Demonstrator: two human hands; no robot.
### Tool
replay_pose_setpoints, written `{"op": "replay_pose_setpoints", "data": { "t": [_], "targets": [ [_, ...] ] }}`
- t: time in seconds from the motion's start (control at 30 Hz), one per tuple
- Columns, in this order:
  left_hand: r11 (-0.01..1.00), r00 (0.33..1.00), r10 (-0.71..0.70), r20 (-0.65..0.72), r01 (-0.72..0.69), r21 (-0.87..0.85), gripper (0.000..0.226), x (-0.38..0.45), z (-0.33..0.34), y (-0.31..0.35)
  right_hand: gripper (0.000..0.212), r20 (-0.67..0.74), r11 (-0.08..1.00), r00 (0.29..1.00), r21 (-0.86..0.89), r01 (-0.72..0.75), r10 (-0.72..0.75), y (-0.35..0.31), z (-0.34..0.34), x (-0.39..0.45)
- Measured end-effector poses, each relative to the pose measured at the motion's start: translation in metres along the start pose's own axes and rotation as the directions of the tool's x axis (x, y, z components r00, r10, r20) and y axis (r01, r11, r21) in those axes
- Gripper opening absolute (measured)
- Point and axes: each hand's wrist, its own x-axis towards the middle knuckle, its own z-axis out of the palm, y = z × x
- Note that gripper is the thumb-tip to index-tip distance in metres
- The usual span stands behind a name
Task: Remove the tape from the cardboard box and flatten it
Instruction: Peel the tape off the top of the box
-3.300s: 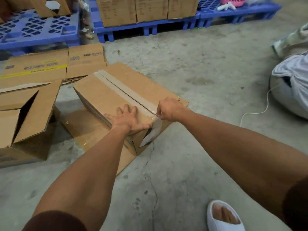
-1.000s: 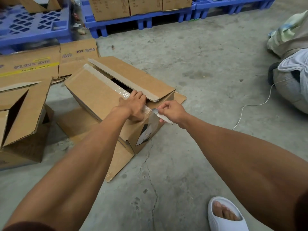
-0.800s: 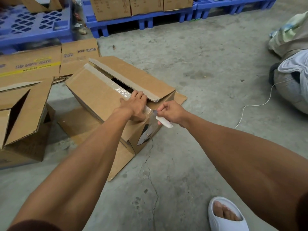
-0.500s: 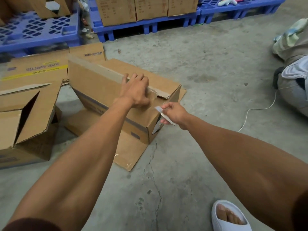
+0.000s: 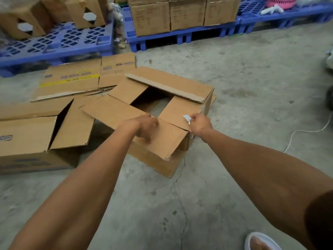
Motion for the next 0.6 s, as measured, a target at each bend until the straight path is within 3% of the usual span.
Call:
{"op": "replay_pose_setpoints", "data": {
  "t": [0.07, 0.23, 0.3, 0.37, 0.47, 0.6],
  "targets": [
    [0.998, 0.996, -0.037, -0.08, 0.04, 0.038, 0.097, 0.017, 0.017, -0.014, 0.034, -0.024, 0.997, 1.0, -0.079, 0.011, -0.013, 0.001, 0.005, 0.001],
    [0.973, 0.991, -0.052, -0.12, 0.077, 0.217, 0.14, 0.049, 0.03, -0.019, 0.034, -0.099, 0.978, 0.994, -0.205, 0.031, -0.052, 0.006, 0.01, 0.01],
    [0.971, 0.981, -0.033, -0.19, 0.077, 0.225, 0.136, 0.063, 0.037, -0.012, 0.034, -0.11, 0.97, 0.989, -0.234, 0.066, -0.094, 0.01, 0.009, 0.014],
    [0.972, 0.944, -0.027, -0.329, 0.102, 0.212, 0.116, 0.074, 0.049, -0.004, 0.034, -0.094, 0.97, 0.986, -0.218, 0.111, -0.134, 0.014, 0.008, 0.019],
    [0.98, 0.877, -0.036, -0.479, 0.126, 0.157, 0.098, 0.085, 0.068, 0.003, 0.028, -0.102, 0.98, 0.975, 0.019, 0.198, -0.196, 0.028, 0.006, 0.016],
    [0.986, 0.868, 0.002, -0.497, 0.08, 0.144, 0.095, 0.089, 0.068, -0.005, 0.022, -0.206, 0.976, 0.978, 0.215, 0.043, 0.002, 0.068, 0.011, -0.001]
  ]
}}
